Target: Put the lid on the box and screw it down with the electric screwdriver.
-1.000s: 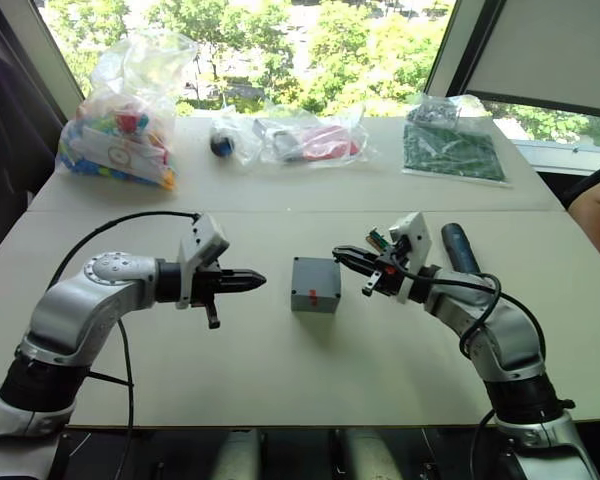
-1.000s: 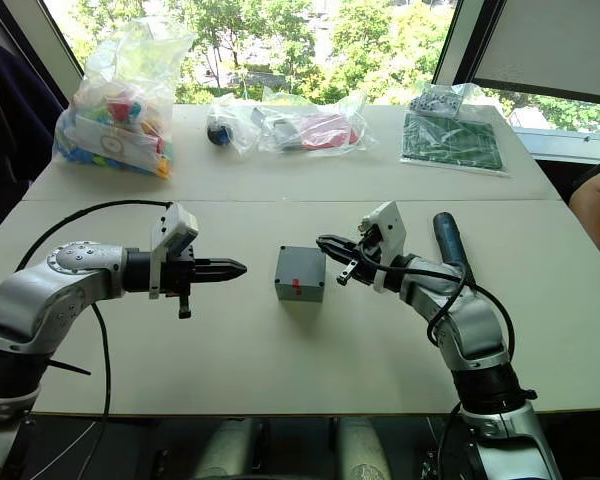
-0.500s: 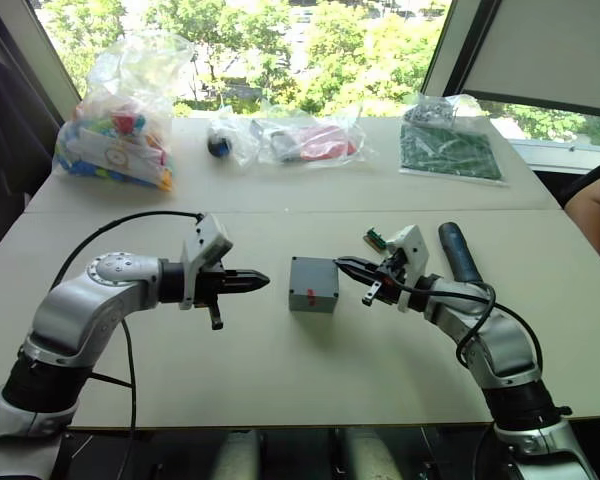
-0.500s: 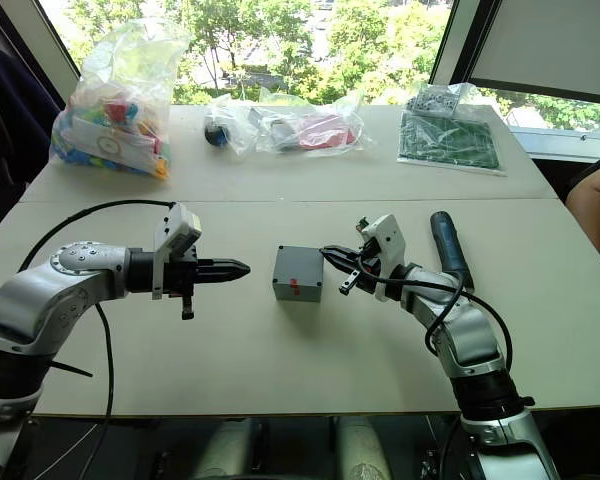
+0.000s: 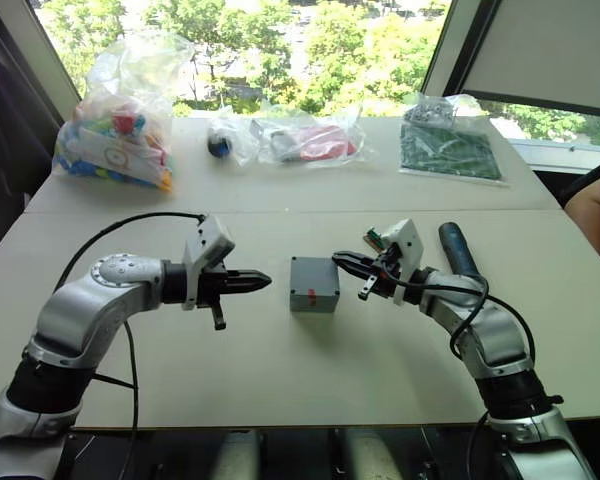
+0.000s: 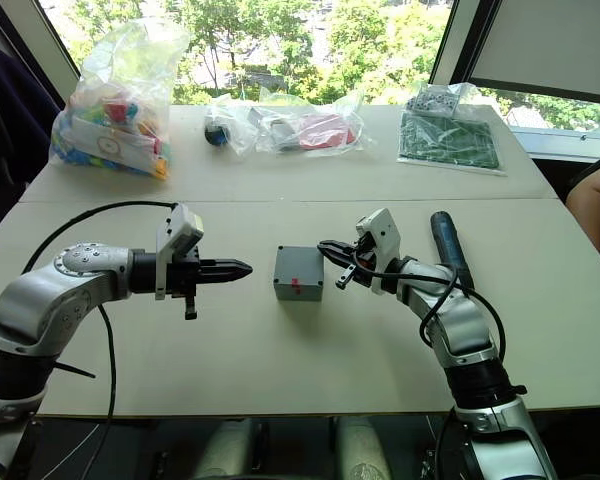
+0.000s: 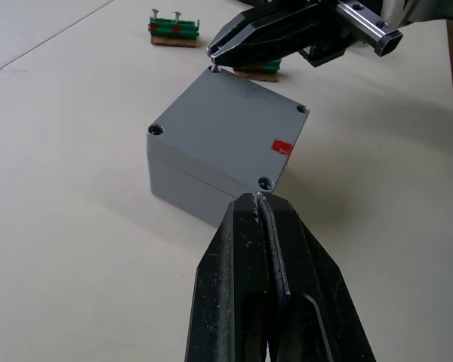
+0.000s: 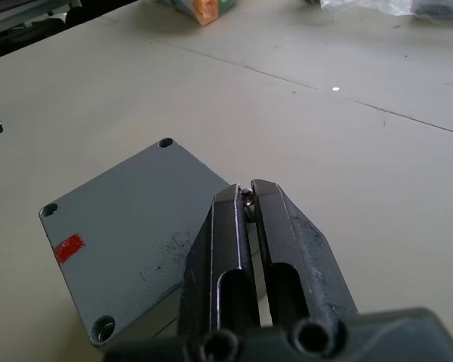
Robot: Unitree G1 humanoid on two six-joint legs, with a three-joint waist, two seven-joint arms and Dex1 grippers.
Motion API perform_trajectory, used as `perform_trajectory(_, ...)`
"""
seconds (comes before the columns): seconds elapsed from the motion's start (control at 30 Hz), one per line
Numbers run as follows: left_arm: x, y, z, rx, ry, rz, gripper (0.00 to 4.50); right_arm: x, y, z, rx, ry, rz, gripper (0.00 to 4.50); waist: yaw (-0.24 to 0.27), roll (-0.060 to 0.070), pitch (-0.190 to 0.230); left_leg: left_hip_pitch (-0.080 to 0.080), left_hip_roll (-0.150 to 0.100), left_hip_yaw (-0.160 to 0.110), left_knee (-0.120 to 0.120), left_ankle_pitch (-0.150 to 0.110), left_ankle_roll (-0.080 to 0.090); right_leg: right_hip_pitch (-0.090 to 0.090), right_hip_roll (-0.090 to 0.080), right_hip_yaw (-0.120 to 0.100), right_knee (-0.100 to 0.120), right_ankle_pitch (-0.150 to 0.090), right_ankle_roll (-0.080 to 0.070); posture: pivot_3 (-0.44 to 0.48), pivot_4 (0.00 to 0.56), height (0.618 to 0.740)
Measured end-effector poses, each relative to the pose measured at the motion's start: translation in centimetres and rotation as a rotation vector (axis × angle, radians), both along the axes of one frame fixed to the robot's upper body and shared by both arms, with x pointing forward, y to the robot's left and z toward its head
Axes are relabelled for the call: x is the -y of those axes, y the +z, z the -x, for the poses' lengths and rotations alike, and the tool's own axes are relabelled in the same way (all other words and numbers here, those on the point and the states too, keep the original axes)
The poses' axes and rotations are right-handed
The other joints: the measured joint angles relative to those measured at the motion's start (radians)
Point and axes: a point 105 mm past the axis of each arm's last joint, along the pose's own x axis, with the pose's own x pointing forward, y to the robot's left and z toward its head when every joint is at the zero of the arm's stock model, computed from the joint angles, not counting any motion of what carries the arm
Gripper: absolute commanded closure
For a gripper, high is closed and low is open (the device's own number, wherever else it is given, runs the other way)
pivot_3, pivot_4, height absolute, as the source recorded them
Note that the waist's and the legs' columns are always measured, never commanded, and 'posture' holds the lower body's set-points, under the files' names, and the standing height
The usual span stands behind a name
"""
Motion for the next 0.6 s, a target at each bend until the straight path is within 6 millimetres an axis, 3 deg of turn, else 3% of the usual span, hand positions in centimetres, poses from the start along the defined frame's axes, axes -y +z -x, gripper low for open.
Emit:
perform_trajectory(0.4, 0.19, -0.01, -0.12, 0.004, 0.009, 0.011, 4.50, 0.04, -0.07, -0.54, -0.023, 0.005, 0.019, 4.40, 0.001, 0.000, 0.000, 0.000, 0.000, 0.000, 0.000, 0.000, 0.000, 0.000, 0.000, 0.000, 0.000, 0.000, 0.000, 0.000, 0.150, 0.740)
perform_trajectory(0.53, 0.17, -0.04, -0.16, 0.005, 0.014, 0.010, 4.50, 0.05, -0.13, -0.67, -0.028, 0.003, 0.018, 3.30, 0.001, 0.000, 0.000, 0.000, 0.000, 0.000, 0.000, 0.000, 0.000, 0.000, 0.000, 0.000, 0.000, 0.000, 0.000, 0.000, 0.150, 0.740)
perform_trajectory(0.6, 0.17, -0.17, -0.05, 0.002, 0.014, 0.009, 4.50, 0.05, -0.13, -0.66, -0.029, 0.005, 0.017, 2.31, 0.000, 0.000, 0.000, 0.000, 0.000, 0.000, 0.000, 0.000, 0.000, 0.000, 0.000, 0.000, 0.000, 0.000, 0.000, 0.000, 0.150, 0.740)
